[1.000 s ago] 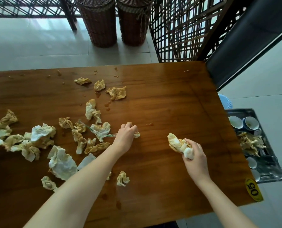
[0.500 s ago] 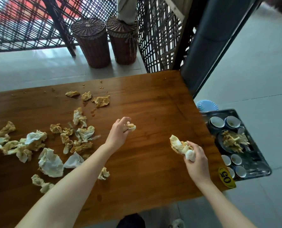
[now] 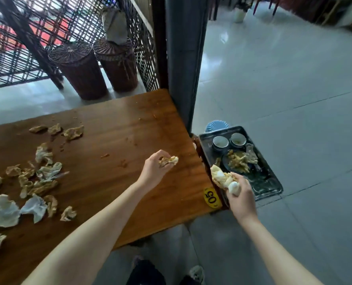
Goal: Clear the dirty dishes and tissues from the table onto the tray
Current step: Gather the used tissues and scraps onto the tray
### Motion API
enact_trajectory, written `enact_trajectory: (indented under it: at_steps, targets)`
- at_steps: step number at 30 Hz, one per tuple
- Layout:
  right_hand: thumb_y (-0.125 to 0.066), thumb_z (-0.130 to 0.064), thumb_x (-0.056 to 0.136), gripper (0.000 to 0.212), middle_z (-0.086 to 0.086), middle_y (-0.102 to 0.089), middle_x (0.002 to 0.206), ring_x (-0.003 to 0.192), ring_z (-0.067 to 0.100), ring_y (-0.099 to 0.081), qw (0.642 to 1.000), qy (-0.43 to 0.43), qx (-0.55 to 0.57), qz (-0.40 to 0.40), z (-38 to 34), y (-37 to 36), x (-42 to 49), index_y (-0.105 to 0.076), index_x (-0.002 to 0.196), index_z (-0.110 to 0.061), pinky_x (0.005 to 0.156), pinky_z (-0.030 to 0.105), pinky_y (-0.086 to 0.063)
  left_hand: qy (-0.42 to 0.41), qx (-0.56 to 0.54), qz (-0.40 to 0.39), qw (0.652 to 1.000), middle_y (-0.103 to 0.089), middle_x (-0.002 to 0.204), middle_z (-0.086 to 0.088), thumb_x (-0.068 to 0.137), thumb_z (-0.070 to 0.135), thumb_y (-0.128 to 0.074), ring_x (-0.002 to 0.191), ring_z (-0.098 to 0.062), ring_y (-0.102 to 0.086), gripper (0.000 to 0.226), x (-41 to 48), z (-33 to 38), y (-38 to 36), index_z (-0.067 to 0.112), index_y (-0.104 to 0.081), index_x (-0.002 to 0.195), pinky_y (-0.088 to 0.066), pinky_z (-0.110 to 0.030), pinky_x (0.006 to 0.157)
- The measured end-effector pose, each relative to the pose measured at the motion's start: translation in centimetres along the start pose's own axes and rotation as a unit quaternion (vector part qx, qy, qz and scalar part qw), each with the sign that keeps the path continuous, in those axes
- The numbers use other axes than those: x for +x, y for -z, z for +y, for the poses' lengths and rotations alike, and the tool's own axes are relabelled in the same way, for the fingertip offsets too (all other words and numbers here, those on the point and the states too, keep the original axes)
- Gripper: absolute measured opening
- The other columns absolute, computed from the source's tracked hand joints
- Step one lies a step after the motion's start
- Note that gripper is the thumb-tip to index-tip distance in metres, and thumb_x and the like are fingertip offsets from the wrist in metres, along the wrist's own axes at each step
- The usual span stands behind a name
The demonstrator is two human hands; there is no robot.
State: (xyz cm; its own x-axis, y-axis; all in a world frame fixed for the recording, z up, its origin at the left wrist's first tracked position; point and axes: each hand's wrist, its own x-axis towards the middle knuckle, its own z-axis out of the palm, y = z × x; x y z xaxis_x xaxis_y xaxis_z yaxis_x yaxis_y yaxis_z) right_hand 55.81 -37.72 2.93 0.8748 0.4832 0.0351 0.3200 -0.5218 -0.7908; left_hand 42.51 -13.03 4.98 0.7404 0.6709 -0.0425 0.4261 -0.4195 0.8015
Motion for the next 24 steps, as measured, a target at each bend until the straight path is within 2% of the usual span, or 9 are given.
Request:
enact_trajectory:
  at_steps: [7,10,16,20,24]
  targets:
    - [-0.066,0.006,0.078,0.044,0.014,-0.060,0.114,0.101,0.028,-0.058,0.997,-0.052,-0.011,0.055,4.1,5.0,0.7,-0.059,0.119,-0.008,0.086,0.029,-0.044,-0.064,0.037,-0.041,0.996,-0.064,0.099,0.001,0.083,0.021,-0.073,0.084,-0.011,-0.058,0.020,2.2,4.4,-4.6,0.021,-0.060,0.099,-0.037,-0.007,0.066]
    - [-0.065,0.007,0.079,0.044,0.015,-0.059,0.116,0.101,0.028,-0.058,0.995,-0.067,-0.011,0.067,5.2,5.8,1.7,-0.059,0.120,-0.008,0.085,0.025,-0.042,-0.088,0.038,-0.055,0.994,-0.064,0.099,-0.001,0.083,0.018,-0.072,0.088,-0.014,-0.059,0.020,3.8,5.5,-6.2,0.017,-0.061,0.100,-0.042,-0.017,0.073]
    - [-0.065,0.007,0.079,0.046,0.014,-0.058,0.117,0.102,0.026,-0.058,0.993,-0.087,-0.020,0.079,6.5,6.6,5.0,-0.058,0.121,-0.009,0.087,0.030,-0.045,-0.088,0.026,-0.068,0.993,-0.064,0.100,-0.003,0.082,0.013,-0.073,0.090,-0.017,-0.059,0.021,8.0,6.4,-8.8,0.013,-0.063,0.100,-0.046,-0.022,0.077]
    - [-0.061,0.008,0.080,0.043,0.016,-0.060,0.115,0.102,0.030,-0.057,0.986,-0.125,-0.035,0.102,7.8,7.3,8.7,-0.059,0.120,-0.007,0.089,0.035,-0.047,-0.079,0.016,-0.071,0.994,-0.066,0.096,-0.002,0.080,0.014,-0.075,0.086,-0.015,-0.059,0.018,12.2,6.8,-10.0,0.015,-0.063,0.094,-0.040,-0.007,0.068]
    - [-0.060,0.008,0.079,0.042,0.016,-0.060,0.114,0.102,0.031,-0.057,0.984,-0.139,-0.045,0.102,8.8,7.4,11.8,-0.060,0.119,-0.006,0.089,0.033,-0.045,-0.058,0.013,-0.076,0.995,-0.066,0.094,-0.001,0.080,0.016,-0.075,0.084,-0.013,-0.059,0.017,15.0,6.7,-11.5,0.017,-0.064,0.092,-0.039,-0.009,0.067]
